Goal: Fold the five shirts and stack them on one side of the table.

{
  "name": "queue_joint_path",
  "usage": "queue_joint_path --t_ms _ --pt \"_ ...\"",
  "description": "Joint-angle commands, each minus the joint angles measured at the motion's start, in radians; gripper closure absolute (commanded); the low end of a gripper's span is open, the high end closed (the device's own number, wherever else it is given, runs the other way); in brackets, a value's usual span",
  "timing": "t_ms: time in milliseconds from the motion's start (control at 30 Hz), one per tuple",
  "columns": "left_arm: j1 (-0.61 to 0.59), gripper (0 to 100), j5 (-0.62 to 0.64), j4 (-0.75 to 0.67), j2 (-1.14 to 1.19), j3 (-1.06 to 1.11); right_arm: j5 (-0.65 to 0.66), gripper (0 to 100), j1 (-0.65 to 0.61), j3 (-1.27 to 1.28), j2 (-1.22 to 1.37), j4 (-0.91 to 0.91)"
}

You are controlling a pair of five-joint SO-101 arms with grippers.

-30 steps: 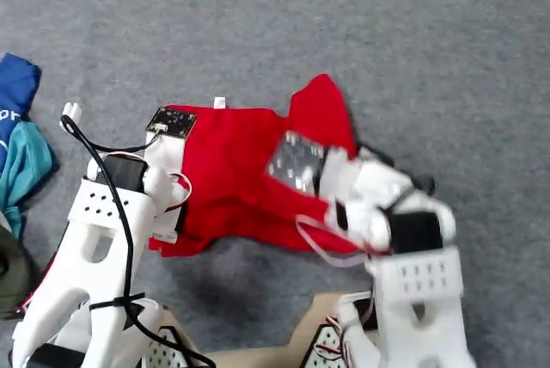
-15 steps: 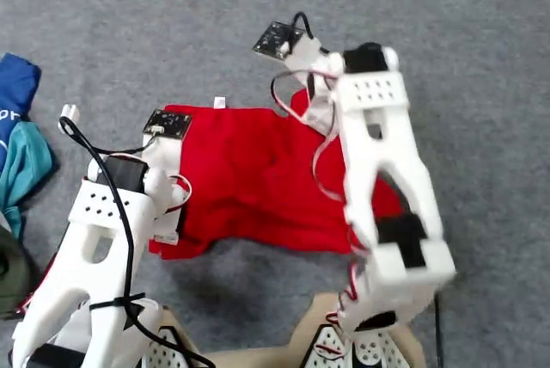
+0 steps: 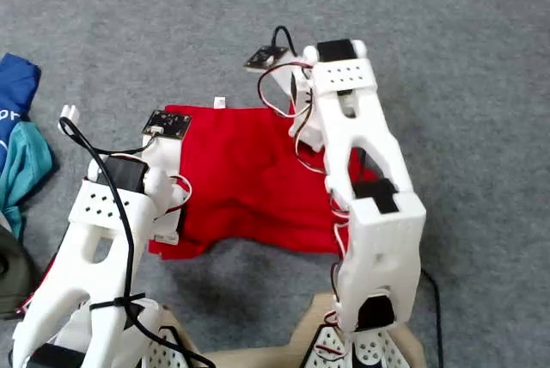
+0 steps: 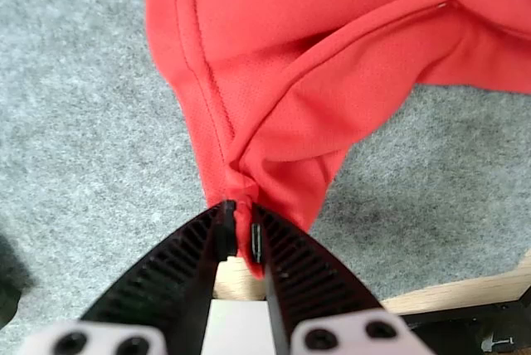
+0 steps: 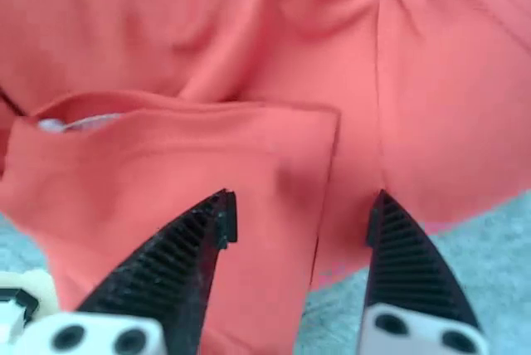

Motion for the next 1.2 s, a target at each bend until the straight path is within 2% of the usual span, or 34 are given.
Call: queue_joint_path --t_ms 0,600,867,1167 --pt "0.009 98 0.005 -0.002 -0.018 -0.003 -0.014 73.5 -0.013 -0.038 0.021 -0.041" --pt "0.009 98 0.005 -0.002 -0.018 -0.003 -0.029 73.7 -0.008 -0.039 0.096 -0.071" --pt "0.009 98 0.003 -0.002 -0.018 -0.003 -0.034 86.0 -0.015 -0.039 0.042 -0.066" --pt "0.009 98 0.003 -0.002 -0.018 -0.005 -0.028 86.4 -0.013 -0.030 -0.002 -0.071"
